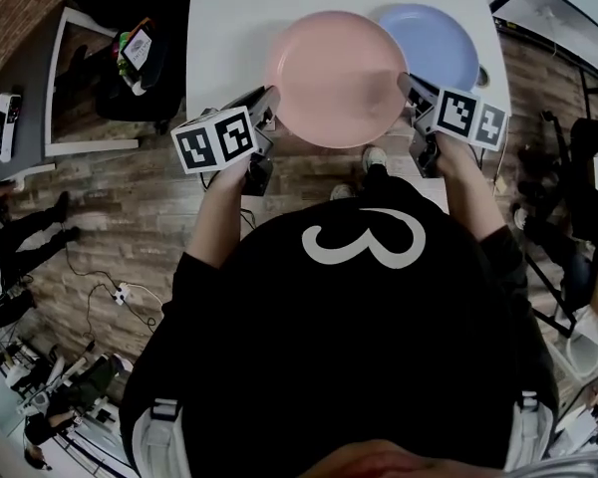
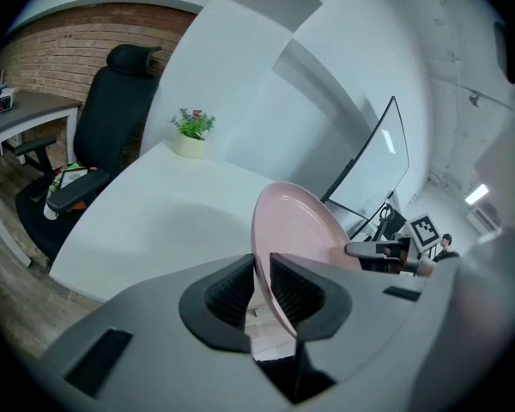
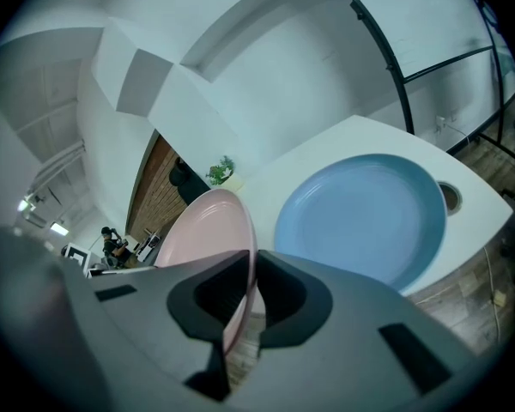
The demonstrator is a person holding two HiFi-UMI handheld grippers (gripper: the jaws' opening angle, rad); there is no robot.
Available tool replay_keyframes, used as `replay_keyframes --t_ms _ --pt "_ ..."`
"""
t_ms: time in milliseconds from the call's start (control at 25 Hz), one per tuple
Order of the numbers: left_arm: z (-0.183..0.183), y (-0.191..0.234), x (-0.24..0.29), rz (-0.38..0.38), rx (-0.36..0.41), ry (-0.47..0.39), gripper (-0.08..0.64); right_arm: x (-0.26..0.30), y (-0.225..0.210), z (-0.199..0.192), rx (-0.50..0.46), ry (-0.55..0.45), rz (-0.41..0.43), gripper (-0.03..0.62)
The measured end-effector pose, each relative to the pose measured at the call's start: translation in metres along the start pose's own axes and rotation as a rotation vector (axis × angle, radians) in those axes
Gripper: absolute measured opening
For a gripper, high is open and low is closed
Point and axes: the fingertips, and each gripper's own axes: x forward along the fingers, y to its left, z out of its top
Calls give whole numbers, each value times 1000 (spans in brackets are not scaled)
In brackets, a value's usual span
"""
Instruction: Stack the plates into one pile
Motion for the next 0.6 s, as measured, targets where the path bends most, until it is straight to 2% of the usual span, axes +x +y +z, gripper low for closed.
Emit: replay_keyframes --t_ms 200,600 --pt "8 -14 18 -40 14 29 69 -13 -12 15 14 -39 -17 46" --pt "24 -68 64 -80 62 62 69 -47 -62 51 42 -77 -51 46"
